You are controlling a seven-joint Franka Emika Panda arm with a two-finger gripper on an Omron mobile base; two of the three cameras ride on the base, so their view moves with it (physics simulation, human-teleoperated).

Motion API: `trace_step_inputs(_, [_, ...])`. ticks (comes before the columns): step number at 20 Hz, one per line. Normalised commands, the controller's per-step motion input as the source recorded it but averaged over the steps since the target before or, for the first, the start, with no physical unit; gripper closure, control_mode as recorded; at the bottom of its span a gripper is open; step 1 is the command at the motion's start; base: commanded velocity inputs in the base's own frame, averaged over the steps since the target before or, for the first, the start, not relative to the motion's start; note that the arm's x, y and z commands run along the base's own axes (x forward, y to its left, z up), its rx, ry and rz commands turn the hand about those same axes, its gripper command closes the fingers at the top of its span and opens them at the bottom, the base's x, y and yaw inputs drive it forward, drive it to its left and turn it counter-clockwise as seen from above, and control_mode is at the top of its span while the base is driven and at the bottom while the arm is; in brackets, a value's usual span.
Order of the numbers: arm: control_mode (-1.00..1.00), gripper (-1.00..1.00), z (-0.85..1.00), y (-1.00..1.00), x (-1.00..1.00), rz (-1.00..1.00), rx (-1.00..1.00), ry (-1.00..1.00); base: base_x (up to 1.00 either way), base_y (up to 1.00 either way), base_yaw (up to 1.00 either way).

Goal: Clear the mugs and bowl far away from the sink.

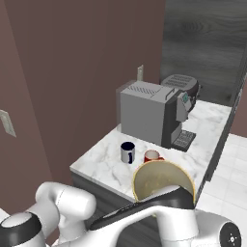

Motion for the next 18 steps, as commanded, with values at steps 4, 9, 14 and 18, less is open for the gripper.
trace_step_inputs(4, [-1.0,1.0,-0.26,0.0,0.08,0.0,-0.03,0.0,0.0,0.0,0.0])
trace_step_inputs(9, [-1.0,1.0,-0.16,0.0,0.08,0.0,-0.05,0.0,0.0,0.0,0.0])
trace_step_inputs(14, [-1.0,1.0,-0.12,0.0,0.13,-0.01,-0.03,0.0,0.0,0.0,0.0])
trace_step_inputs(18, [-1.0,1.0,-0.04,-0.06,0.17,-0.01,0.0,0.0,0.0,0.0,0.0])
